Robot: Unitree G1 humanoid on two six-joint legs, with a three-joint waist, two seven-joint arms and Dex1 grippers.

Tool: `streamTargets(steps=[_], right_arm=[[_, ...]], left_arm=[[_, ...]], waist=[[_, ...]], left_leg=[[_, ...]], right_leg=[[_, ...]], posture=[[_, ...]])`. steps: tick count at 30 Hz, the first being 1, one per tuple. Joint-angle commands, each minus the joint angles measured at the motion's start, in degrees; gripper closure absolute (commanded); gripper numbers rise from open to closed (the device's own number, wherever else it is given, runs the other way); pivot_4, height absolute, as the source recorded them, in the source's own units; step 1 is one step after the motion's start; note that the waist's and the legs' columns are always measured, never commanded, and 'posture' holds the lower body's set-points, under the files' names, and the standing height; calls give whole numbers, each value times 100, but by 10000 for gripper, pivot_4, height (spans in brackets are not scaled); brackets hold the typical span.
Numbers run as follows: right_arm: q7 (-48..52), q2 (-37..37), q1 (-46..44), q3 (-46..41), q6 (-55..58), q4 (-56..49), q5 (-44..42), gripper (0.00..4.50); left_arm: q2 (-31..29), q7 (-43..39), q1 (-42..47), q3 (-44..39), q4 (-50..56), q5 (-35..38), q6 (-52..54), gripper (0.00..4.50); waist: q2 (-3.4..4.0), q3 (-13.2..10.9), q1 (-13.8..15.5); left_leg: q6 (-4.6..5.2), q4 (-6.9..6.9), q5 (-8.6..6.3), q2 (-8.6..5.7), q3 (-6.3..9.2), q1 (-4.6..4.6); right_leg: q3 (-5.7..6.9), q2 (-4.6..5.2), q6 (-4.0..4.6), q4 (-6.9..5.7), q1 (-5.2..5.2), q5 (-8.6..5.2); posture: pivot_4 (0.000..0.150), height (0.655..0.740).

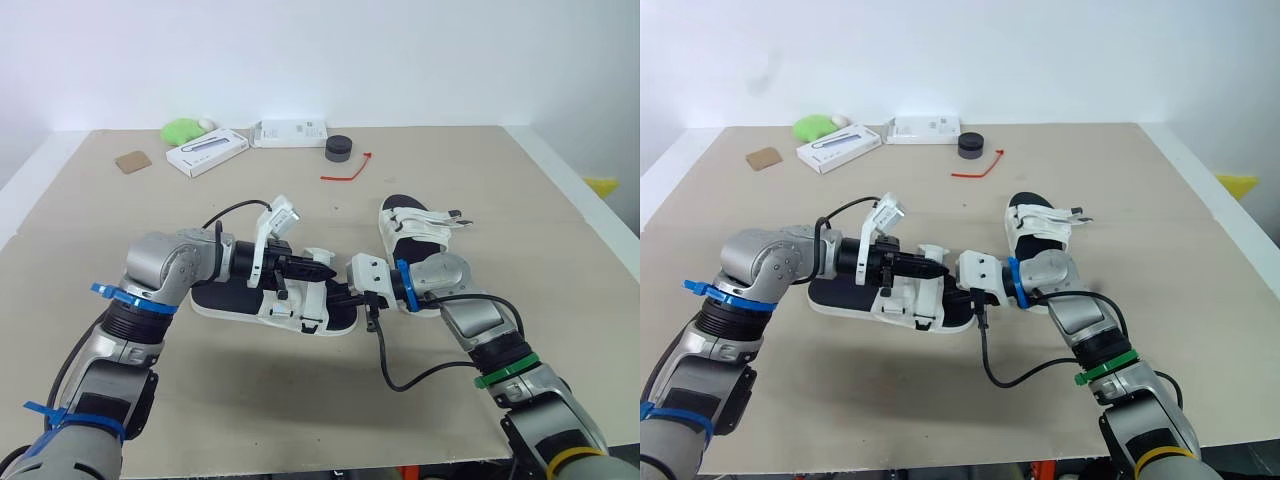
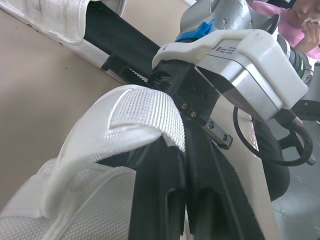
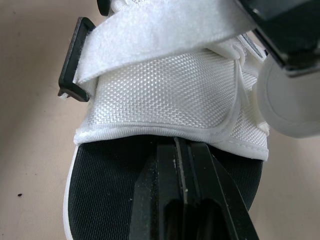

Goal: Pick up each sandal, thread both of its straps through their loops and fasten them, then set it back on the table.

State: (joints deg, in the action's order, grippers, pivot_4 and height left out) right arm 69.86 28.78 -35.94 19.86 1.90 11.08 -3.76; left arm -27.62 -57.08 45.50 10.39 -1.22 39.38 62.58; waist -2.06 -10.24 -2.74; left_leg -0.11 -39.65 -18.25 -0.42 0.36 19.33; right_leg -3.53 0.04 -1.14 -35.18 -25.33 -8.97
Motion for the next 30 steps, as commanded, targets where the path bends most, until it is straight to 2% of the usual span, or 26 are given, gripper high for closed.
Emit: streamTargets(steps=[1,19,28,29,30], right_arm=[[13,28,-7,44,12,55,102,45000],[55,20,5,77,-44,66,108,45000],[65,46,0,69,-62,66,109,45000],[68,48,-2,68,-59,65,108,45000],[69,47,-7,68,-56,69,109,45000]], left_arm=[[-202,-180,-148,23,387,58,31,44569],[-615,-340,-926,506,1350,-162,-316,44569],[-624,-291,-898,337,1365,-13,-300,44569],[-665,-361,-885,310,1429,68,-253,39422],[-727,-449,-879,287,1499,154,-196,36745]], waist=[[0,0,0],[0,0,-1],[0,0,0],[0,0,-1],[0,0,0]], left_leg=[[0,0,0,0,1,0],[0,1,0,2,-1,-1],[2,2,-1,5,-2,-2],[2,2,-1,5,-2,-2],[2,2,-1,6,-2,-2]], right_leg=[[1,-1,0,0,0,0],[-2,-2,1,0,0,-2],[-2,-6,2,0,0,-3],[-2,-6,2,0,0,-2],[-2,-7,2,0,0,-3]], posture=[[1500,7400],[1500,7400],[1500,7400],[1500,7400],[1500,7400]])
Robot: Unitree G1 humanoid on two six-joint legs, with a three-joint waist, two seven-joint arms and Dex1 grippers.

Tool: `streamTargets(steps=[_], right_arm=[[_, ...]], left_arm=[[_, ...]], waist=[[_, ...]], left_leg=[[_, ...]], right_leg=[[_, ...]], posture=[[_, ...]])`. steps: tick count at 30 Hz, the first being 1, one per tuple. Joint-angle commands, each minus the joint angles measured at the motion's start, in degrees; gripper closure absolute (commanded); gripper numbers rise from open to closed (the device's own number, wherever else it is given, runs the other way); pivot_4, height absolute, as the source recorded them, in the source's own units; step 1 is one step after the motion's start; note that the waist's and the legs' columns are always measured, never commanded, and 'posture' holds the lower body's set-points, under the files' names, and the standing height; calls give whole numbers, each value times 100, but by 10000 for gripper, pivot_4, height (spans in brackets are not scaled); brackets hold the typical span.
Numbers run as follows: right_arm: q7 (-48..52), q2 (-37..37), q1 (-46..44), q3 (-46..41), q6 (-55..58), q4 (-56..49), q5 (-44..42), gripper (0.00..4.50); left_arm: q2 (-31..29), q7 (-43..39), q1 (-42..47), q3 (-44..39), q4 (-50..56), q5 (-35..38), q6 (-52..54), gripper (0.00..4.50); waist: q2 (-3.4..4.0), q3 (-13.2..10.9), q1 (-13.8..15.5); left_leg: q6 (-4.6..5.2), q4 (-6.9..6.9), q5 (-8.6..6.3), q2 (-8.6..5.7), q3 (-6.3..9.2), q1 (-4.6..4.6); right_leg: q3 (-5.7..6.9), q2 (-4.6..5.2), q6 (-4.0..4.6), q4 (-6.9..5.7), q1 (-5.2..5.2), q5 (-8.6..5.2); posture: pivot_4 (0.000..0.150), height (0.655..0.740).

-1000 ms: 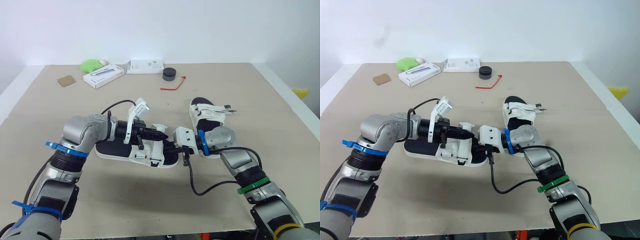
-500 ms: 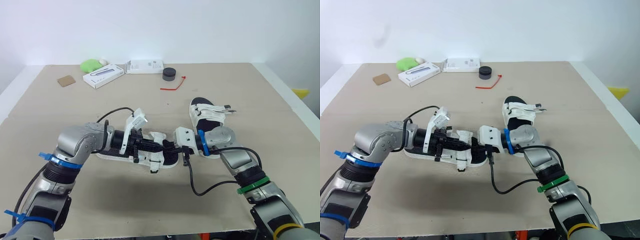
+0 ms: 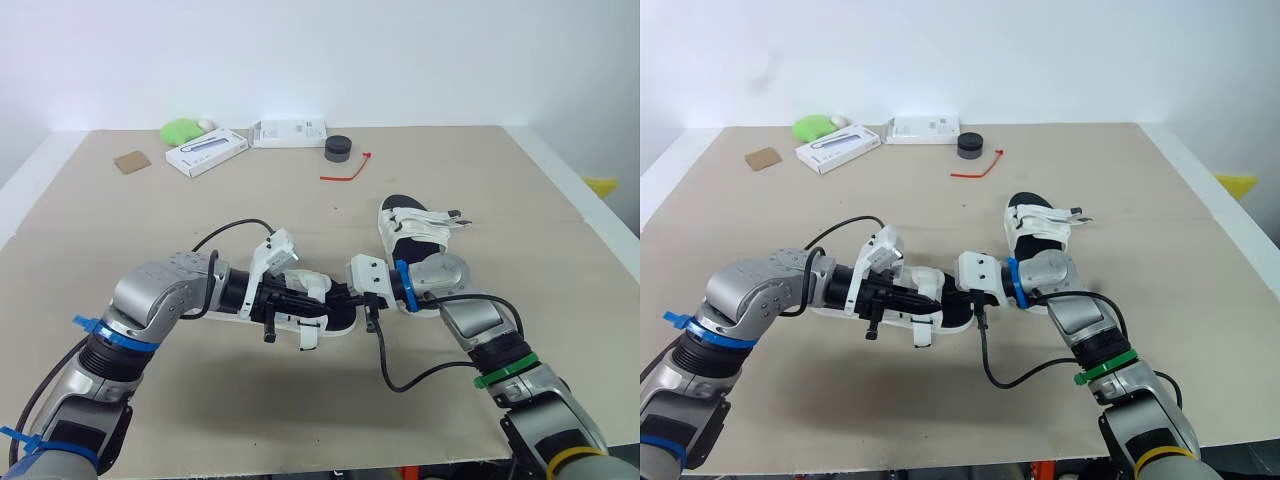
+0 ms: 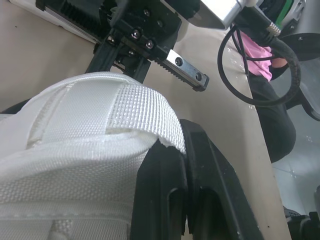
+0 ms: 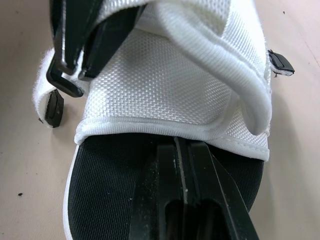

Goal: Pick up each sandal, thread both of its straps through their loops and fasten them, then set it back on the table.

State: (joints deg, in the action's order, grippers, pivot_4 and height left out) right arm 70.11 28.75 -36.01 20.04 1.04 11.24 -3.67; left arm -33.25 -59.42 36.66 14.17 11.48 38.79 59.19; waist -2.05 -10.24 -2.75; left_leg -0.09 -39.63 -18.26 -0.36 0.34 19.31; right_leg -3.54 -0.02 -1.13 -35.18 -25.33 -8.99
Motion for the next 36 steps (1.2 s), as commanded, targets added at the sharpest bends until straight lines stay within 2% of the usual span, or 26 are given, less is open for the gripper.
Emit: streamTargets(steps=[1,6,7,8,14,16,18,20,24,27,36], right_arm=[[49,52,-5,48,33,56,97,45000],[57,36,-37,58,27,94,102,45000],[58,30,-42,60,24,100,103,45000],[60,27,-47,62,22,108,103,45000],[88,32,-46,59,5,133,94,45000],[92,13,-49,68,-1,148,97,45000],[92,-17,-52,84,-8,163,102,45000],[97,-40,-56,92,-7,170,102,45000],[128,-40,-64,89,-1,164,96,45000],[160,-6,-69,71,-6,171,92,45000],[199,33,-82,67,-6,176,99,45000]], left_arm=[[-233,-305,9,-101,308,275,165,33665],[-639,-621,95,-194,589,409,136,9947],[-782,-729,96,-246,672,474,151,7379],[-945,-856,76,-311,768,509,101,2476],[-1884,-1486,-148,-933,1168,1217,329,2476],[-2157,-1664,-495,-1075,1445,1500,432,2476],[-2257,-1595,-1040,-979,1781,1371,220,2476],[-2117,-1353,-1378,-941,1875,1264,60,2476],[-1307,-373,-1760,-858,1661,657,-597,2476],[-1154,-179,-1939,-729,1529,112,-1150,2476],[-895,75,-2337,-563,1583,-51,-1412,2476]], waist=[[0,0,0],[0,0,1],[0,0,-1],[0,0,0],[1,-1,1],[1,-1,-1],[2,-1,-14],[-3,1,2],[7,5,3],[7,5,1],[7,5,6]], left_leg=[[0,0,0,0,1,0],[0,0,0,-2,-1,1],[0,0,0,-2,-1,1],[0,0,0,0,-1,1],[1,0,-1,1,-1,1],[2,0,-1,1,-1,1],[8,1,-5,2,-7,0],[12,1,-7,1,-1,-1],[10,-1,-6,-1,-3,-12],[10,0,-6,3,-4,-8],[10,1,-7,0,-4,-6]], right_leg=[[0,0,0,0,0,0],[-1,2,-1,1,0,0],[-1,2,-1,1,0,0],[0,0,-1,1,-1,0],[2,-1,1,0,-2,-6],[3,1,-1,1,-2,-7],[-1,0,0,2,-3,-9],[3,1,1,-4,-3,-16],[5,5,5,-4,7,-12],[2,-3,7,-3,3,-11],[3,5,5,-3,2,-10]], posture=[[1500,7400],[1500,7400],[1500,7400],[1500,7400],[1500,7400],[1500,7400],[1500,7400],[1500,7400],[1500,7400],[1500,7400],[1500,7400]])
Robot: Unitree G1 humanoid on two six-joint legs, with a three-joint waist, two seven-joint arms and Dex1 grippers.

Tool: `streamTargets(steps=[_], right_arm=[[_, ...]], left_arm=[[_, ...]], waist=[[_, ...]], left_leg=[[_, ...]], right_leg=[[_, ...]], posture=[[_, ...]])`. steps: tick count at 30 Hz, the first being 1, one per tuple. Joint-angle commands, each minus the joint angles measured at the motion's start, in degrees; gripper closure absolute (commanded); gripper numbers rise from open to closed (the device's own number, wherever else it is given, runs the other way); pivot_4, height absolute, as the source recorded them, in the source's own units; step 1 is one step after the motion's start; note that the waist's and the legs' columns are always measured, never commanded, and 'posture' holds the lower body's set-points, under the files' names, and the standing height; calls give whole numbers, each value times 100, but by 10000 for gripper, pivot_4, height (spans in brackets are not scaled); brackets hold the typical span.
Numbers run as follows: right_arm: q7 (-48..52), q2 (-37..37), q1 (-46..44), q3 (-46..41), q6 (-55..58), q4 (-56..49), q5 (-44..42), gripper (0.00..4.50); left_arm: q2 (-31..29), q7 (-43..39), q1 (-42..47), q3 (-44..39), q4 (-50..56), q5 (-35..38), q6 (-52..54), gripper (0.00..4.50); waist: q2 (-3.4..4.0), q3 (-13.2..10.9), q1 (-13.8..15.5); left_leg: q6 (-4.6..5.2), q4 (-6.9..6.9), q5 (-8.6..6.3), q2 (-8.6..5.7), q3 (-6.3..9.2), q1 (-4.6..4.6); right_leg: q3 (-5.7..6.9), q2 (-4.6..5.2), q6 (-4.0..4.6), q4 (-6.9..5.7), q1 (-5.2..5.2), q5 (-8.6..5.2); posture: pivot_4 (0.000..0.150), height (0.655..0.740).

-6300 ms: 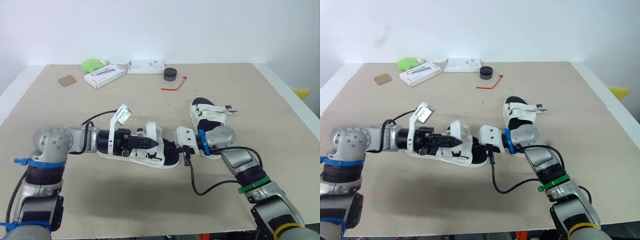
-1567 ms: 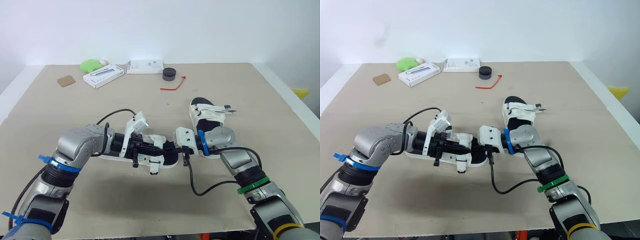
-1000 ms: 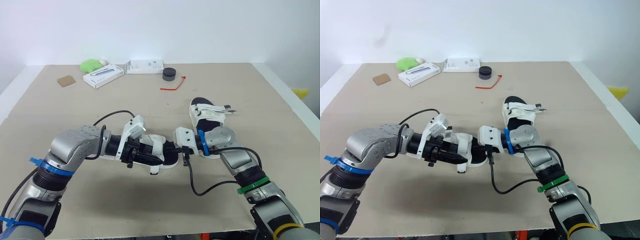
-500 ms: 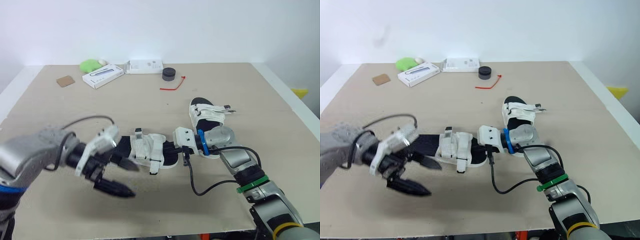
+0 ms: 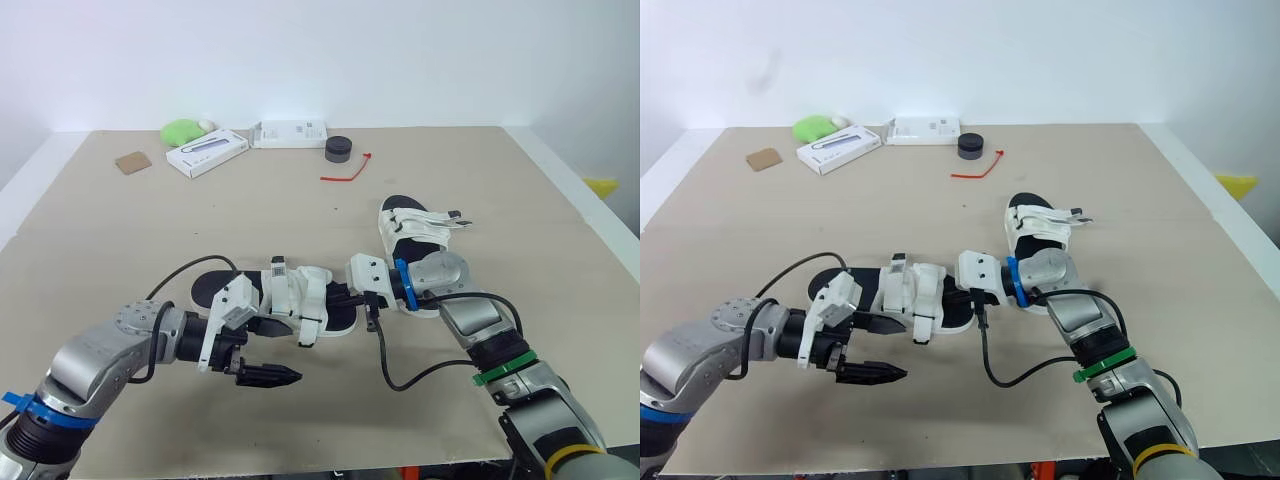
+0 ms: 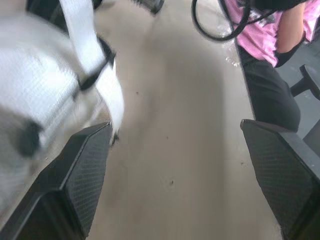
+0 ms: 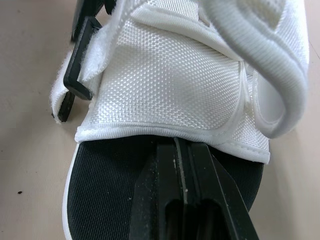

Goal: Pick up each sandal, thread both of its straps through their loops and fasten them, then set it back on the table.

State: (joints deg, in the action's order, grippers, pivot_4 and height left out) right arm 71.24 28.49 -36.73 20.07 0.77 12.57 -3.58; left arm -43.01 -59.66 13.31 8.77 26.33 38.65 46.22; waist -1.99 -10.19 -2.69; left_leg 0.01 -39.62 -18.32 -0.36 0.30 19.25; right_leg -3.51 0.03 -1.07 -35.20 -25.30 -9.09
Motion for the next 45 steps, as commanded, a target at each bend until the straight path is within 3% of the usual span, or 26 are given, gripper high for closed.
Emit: streamTargets(steps=[1,14,25,28,35,45], right_arm=[[87,59,-11,66,20,42,90,45000],[81,61,14,67,20,7,90,45000],[71,107,45,62,24,-59,101,45000],[70,134,67,55,39,-93,100,45000],[65,149,69,54,58,-108,104,45000],[96,145,27,56,69,-70,93,45000]], left_arm=[[100,126,-14,-11,96,-46,-121,2476],[489,560,-41,271,-158,-475,-242,2476],[890,428,195,337,-409,-194,68,2476],[963,402,251,328,-498,-129,155,10763],[1050,434,348,259,-648,-50,266,44666],[63,-265,-455,171,68,357,362,44666]], waist=[[0,0,1],[0,0,1],[0,0,4],[0,0,5],[0,0,6],[0,0,2]], left_leg=[[0,0,0,0,0,0],[0,0,0,0,1,0],[1,-1,0,-3,1,1],[1,-1,0,-3,1,1],[0,-1,0,-5,2,2],[4,2,-2,-1,4,3]], right_leg=[[0,0,0,0,0,0],[1,0,0,0,0,1],[1,3,-4,0,2,3],[1,3,-4,0,2,3],[1,6,-4,2,2,3],[4,5,-1,2,-1,-4]], posture=[[1500,7400],[1500,7400],[1500,7400],[1500,7400],[1500,7400],[1500,7400]])
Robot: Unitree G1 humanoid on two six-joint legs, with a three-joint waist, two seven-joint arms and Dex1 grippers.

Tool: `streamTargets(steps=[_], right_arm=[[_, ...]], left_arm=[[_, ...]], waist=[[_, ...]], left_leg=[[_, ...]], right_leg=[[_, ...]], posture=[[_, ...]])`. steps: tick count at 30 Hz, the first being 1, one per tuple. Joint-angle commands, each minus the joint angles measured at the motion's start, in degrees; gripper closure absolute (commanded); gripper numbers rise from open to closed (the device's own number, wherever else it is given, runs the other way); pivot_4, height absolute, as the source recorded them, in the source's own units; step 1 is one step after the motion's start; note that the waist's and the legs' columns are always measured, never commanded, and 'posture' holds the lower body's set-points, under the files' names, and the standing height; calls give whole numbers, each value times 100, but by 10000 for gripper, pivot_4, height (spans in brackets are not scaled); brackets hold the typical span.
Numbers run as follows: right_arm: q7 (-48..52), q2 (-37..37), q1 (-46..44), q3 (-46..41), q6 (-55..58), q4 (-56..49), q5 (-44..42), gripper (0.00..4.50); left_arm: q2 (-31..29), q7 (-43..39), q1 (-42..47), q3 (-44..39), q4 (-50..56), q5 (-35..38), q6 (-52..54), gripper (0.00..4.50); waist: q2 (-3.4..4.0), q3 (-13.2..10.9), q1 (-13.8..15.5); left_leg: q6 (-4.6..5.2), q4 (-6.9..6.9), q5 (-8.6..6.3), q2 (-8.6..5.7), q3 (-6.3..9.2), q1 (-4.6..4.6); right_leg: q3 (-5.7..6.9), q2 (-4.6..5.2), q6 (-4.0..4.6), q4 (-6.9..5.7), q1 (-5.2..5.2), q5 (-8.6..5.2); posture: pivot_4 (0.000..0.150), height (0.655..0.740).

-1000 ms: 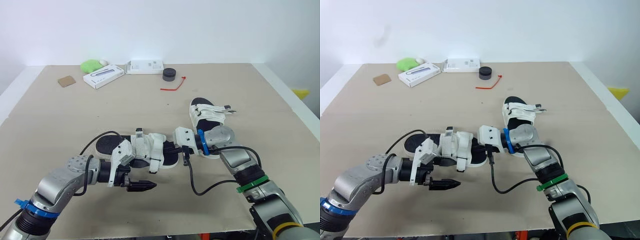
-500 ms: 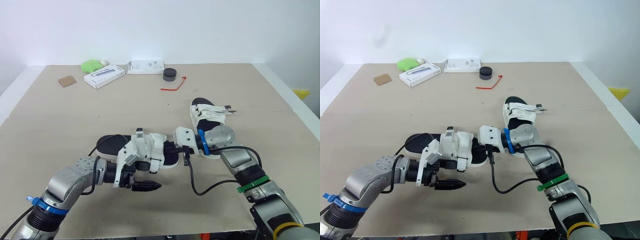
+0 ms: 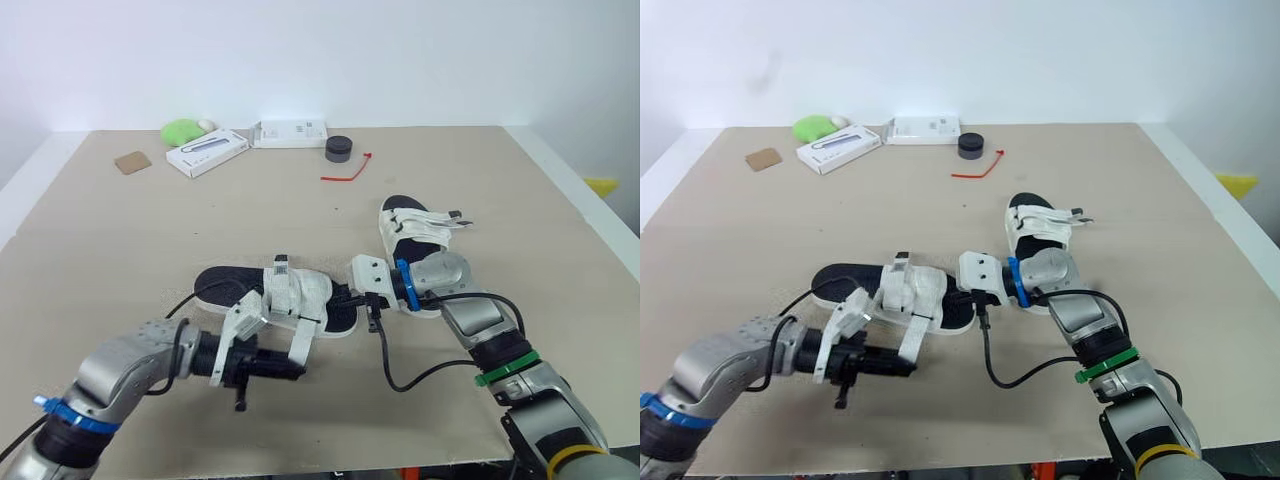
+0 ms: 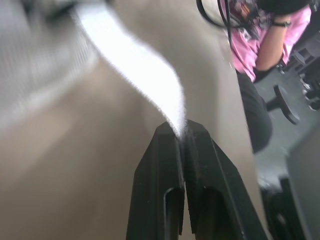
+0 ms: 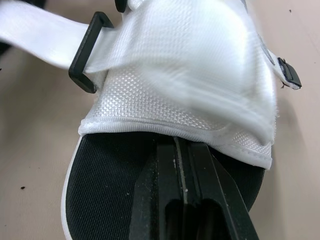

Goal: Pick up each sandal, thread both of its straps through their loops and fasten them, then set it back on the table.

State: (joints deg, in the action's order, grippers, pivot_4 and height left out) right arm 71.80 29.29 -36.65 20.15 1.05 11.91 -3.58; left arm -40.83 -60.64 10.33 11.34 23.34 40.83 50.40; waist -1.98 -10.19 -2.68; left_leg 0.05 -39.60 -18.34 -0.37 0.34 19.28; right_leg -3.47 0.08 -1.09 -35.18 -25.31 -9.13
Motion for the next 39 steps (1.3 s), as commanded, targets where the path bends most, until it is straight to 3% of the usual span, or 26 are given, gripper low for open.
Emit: streamTargets(steps=[1,12,15,17,18,23,27,32,39], right_arm=[[41,60,18,50,40,3,94,45000],[76,-16,-14,87,21,68,97,45000],[87,-17,-22,90,14,76,95,45000],[96,-9,-23,88,11,75,93,45000],[100,-6,-25,85,11,78,90,45000],[120,3,-39,82,1,105,88,45000],[137,5,-54,85,-19,129,93,45000],[144,-12,-80,87,-31,152,99,45000],[163,32,-42,73,-35,113,98,45000]], left_arm=[[-250,-215,-279,-83,465,143,-84,44666],[-456,-169,-739,-109,971,32,-449,44666],[-564,-343,-683,-56,1002,-242,-863,35371],[-764,-629,-662,34,1041,-602,-1412,24211],[-847,-758,-649,63,1028,-788,-1698,21952],[-1030,-1101,-411,27,645,-1822,-3346,640],[-1132,-1379,-74,65,-150,-2876,-5358,258],[-754,-1115,343,198,-1067,-3790,-7849,258],[-224,-476,812,387,-1717,-4240,-10244,258]], waist=[[0,0,0],[0,0,-3],[0,0,-2],[0,0,-1],[0,0,0],[0,0,6],[1,0,11],[0,0,12],[-1,1,15]], left_leg=[[0,0,0,-1,-1,-1],[2,9,-2,7,3,-3],[2,9,-2,5,1,-3],[2,8,-2,4,0,-3],[2,8,-2,3,-1,-4],[2,7,-1,3,-3,-6],[2,7,-1,3,-10,-7],[2,8,-2,2,-18,-6],[6,7,-4,1,-35,-6]], right_leg=[[0,2,-1,0,1,0],[7,-6,9,1,-1,-8],[6,-5,9,1,-1,-7],[5,-4,8,1,-1,-6],[5,-3,8,0,0,-6],[5,-3,10,0,1,-6],[4,-2,13,1,1,-5],[5,11,33,4,0,10],[5,26,40,8,0,28]], posture=[[1500,7400],[1500,7400],[1500,7400],[1500,7400],[1500,7400],[1500,7400],[1500,7400],[1500,7400],[1500,7400]])
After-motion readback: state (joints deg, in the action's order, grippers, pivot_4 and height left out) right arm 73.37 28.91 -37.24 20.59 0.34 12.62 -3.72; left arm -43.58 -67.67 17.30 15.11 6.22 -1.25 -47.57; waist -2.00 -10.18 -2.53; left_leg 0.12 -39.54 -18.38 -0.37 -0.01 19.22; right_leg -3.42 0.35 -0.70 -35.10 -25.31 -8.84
